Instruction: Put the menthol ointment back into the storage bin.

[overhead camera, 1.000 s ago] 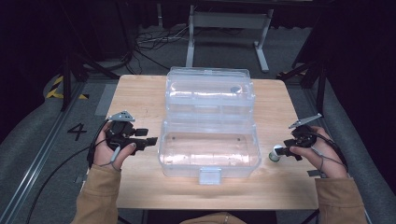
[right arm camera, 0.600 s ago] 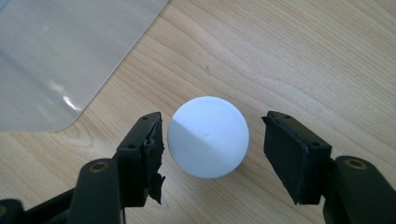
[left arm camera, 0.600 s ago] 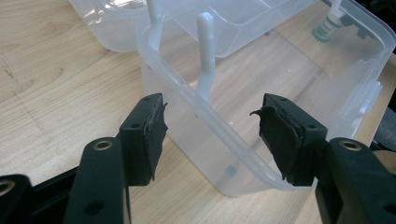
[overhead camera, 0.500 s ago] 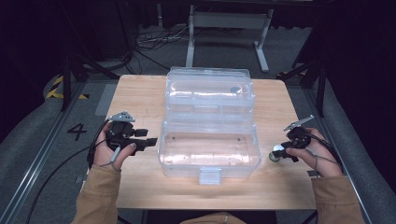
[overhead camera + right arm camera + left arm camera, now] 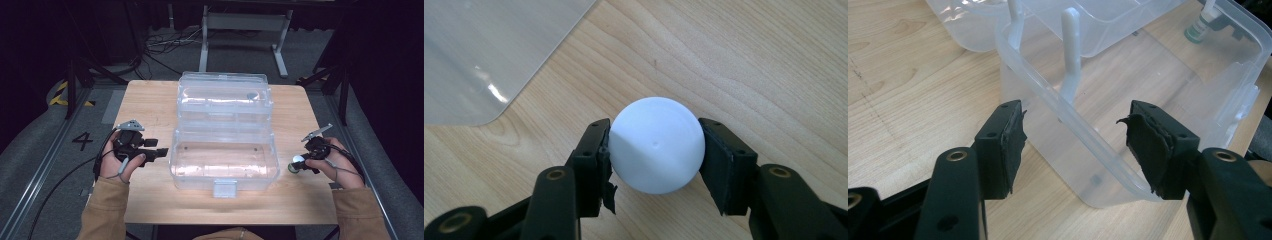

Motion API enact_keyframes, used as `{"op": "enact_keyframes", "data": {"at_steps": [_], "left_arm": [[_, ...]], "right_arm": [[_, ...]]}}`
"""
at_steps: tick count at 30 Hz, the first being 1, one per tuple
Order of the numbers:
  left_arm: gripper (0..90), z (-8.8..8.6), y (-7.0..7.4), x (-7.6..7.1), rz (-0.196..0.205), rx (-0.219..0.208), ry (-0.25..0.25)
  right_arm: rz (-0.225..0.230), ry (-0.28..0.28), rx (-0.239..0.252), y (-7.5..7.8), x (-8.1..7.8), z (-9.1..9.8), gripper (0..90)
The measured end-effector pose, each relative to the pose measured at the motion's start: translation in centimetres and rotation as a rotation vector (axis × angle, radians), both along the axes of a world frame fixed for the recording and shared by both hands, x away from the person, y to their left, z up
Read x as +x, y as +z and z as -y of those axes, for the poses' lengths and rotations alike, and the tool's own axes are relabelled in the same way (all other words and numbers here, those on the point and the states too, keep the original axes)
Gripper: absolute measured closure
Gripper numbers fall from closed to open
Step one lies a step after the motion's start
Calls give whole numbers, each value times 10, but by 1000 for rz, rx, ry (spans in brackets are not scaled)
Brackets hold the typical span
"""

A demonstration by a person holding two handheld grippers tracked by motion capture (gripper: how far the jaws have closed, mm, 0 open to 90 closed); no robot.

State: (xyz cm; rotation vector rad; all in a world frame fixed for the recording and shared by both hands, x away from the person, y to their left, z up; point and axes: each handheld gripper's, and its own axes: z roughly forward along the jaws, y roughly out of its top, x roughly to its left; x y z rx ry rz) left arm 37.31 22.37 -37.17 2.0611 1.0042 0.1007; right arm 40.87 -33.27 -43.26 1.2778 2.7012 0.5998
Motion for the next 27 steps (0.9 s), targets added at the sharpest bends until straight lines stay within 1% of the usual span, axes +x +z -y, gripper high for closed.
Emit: {"op": "enact_keyframes", "data": {"at_steps": [5,10,16,19,21,27], "left_arm": [[405,-1,0,0,0,4,-1],[405,-2,-1,0,-3,1,3],[405,-4,0,-1,-3,-2,9],[406,-5,0,-2,-2,-5,15],[406,-5,0,-2,0,-4,14],[406,-6,-1,-2,-3,-4,18]], "right_arm": [[-2,2,-5,2,0,-1,505],[0,4,10,8,-2,0,504],[12,31,36,20,-5,-3,505],[11,37,31,23,-5,-3,504],[14,52,21,28,-6,-3,504],[23,84,11,41,-5,-6,505]]}}
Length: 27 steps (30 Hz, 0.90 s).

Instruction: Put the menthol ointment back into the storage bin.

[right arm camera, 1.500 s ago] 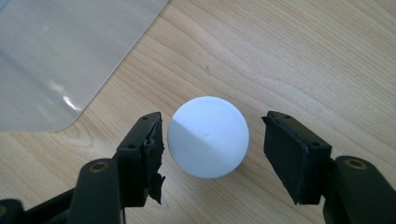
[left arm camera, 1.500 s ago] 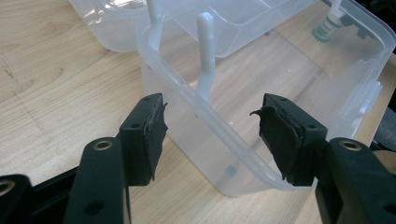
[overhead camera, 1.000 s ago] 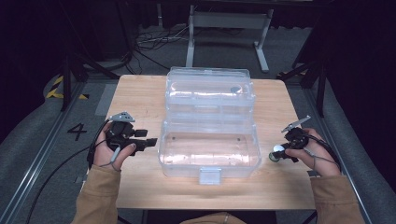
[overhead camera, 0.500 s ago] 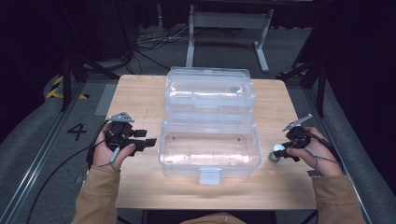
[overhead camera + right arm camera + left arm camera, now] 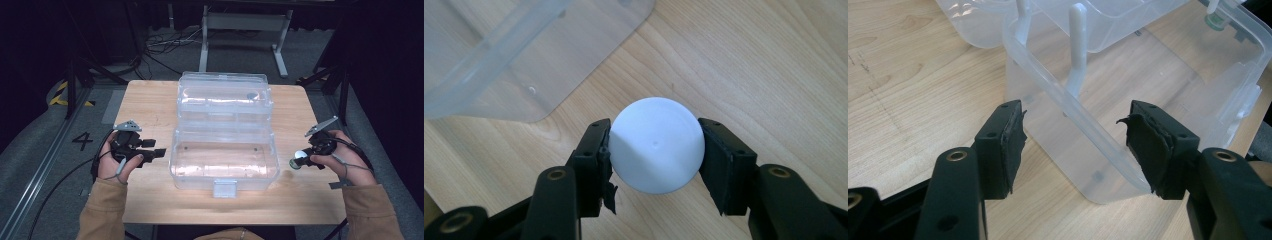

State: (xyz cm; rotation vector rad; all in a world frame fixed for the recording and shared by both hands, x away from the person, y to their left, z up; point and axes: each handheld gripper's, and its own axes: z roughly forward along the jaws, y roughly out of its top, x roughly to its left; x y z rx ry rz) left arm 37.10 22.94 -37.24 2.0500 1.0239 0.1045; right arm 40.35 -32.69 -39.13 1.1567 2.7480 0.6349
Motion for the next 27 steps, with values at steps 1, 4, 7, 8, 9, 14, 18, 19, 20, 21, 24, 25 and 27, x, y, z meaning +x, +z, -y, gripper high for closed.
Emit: {"op": "enact_keyframes", "data": {"at_steps": [1,4,7,8,9,14,18,19,20,21,24,25,27], "left_arm": [[406,0,0,0,-1,0,2],[406,-1,0,0,-2,-2,2],[405,-1,0,-1,-3,-3,3],[405,-1,0,-1,-3,-3,3],[406,-1,0,-1,-2,-4,2],[405,-2,0,-1,-4,-5,3],[406,-3,0,-1,-1,-3,8],[406,-3,0,-1,-1,-3,8],[406,-3,0,-1,-6,-6,10],[406,-3,0,-1,-6,-6,10],[406,-3,-1,-1,-6,-2,8],[406,-4,-1,-2,-5,-1,7],[405,-4,-1,-2,-4,-1,8]], "right_arm": [[-1,7,1,2,0,-1,505],[4,38,0,11,0,-6,505],[7,62,-3,18,-1,-10,504],[11,70,-5,21,-1,-11,505],[13,78,-9,23,-1,-12,505],[24,106,-27,32,-2,-15,505],[29,151,-35,38,-3,-19,505],[29,159,-34,39,-3,-19,505],[29,168,-29,41,-3,-20,505],[29,168,-29,41,-3,-20,505],[27,187,-29,45,-4,-24,505],[30,193,-33,47,-4,-25,505],[32,199,-39,48,-4,-25,505]]}}
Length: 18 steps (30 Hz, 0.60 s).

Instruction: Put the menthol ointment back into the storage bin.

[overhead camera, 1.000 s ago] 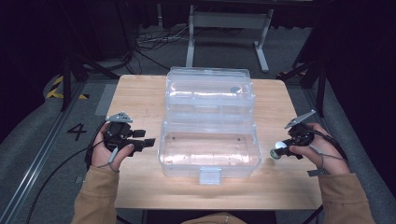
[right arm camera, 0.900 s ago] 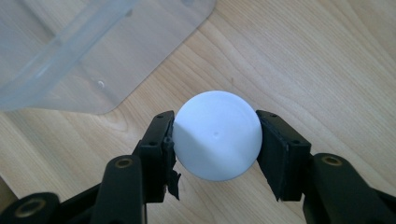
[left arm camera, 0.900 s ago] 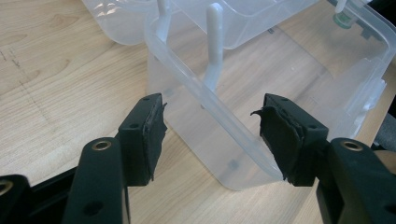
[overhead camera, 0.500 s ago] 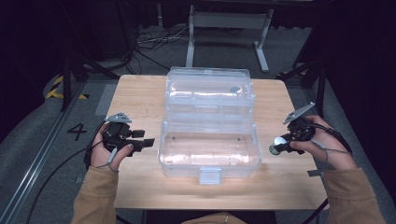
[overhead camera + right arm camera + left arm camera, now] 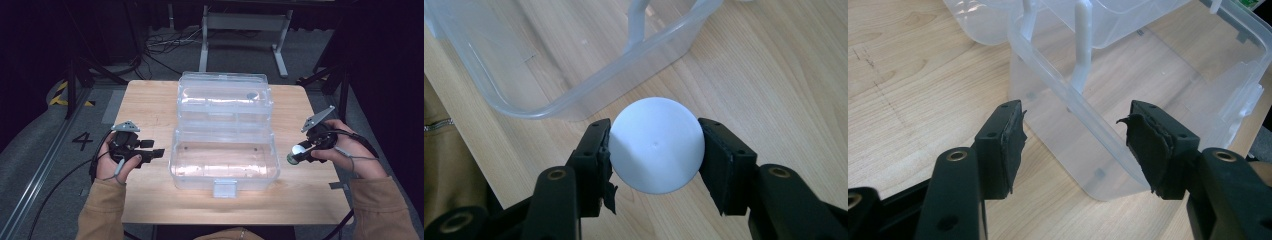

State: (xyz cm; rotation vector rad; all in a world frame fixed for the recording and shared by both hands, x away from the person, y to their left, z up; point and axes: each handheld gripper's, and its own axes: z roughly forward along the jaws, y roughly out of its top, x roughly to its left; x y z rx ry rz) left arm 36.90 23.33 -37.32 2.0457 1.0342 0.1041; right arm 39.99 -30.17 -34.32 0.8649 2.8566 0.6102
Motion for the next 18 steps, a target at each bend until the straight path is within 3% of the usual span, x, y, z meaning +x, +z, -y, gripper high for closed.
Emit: {"op": "enact_keyframes", "data": {"at_steps": [18], "left_arm": [[406,-7,-1,-7,-6,4,22]], "right_arm": [[25,118,-19,20,1,-20,505]]}}
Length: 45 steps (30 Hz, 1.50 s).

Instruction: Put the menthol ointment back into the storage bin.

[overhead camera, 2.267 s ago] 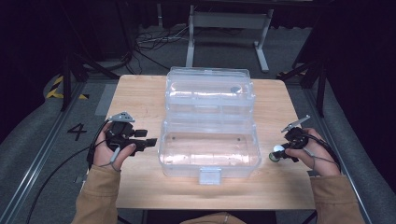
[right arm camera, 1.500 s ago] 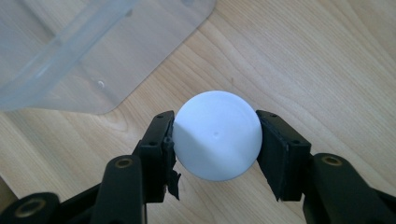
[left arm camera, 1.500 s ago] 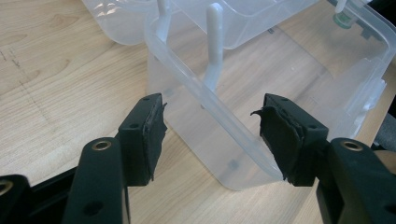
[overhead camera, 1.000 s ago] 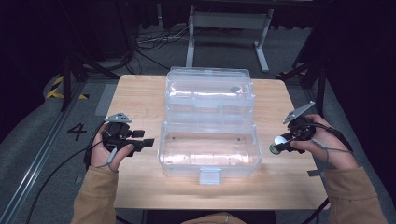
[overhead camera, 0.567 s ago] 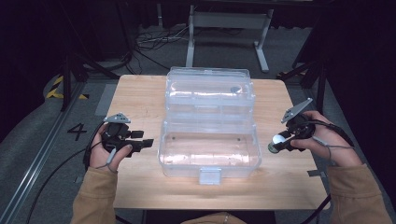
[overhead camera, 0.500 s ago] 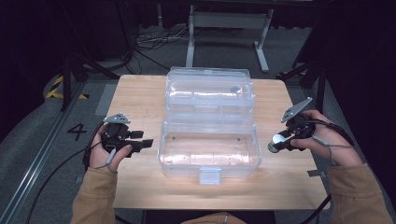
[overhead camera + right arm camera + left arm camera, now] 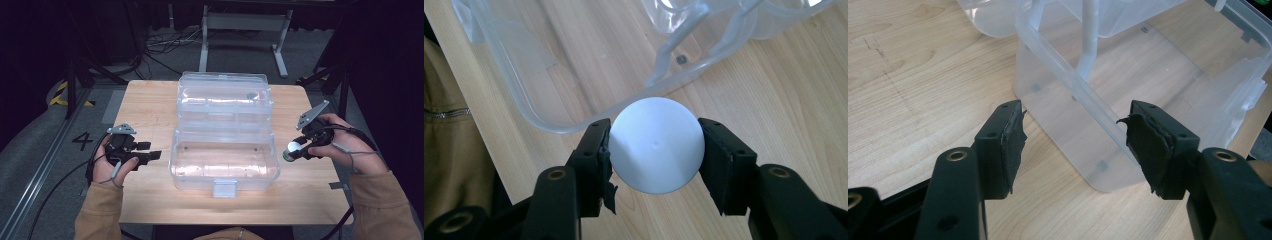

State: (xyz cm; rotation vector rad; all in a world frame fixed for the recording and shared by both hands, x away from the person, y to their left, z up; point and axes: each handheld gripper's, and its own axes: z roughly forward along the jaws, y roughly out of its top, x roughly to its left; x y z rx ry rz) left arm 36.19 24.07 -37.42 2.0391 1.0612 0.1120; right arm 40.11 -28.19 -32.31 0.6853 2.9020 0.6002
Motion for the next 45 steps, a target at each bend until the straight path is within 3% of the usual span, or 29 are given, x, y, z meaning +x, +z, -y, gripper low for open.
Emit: {"op": "enact_keyframes", "data": {"at_steps": [25,45], "left_arm": [[406,-3,-1,-2,-1,1,4],[406,-2,0,-2,0,4,4]], "right_arm": [[17,160,-15,13,-7,-32,505],[8,212,-23,6,-8,-50,504]]}}
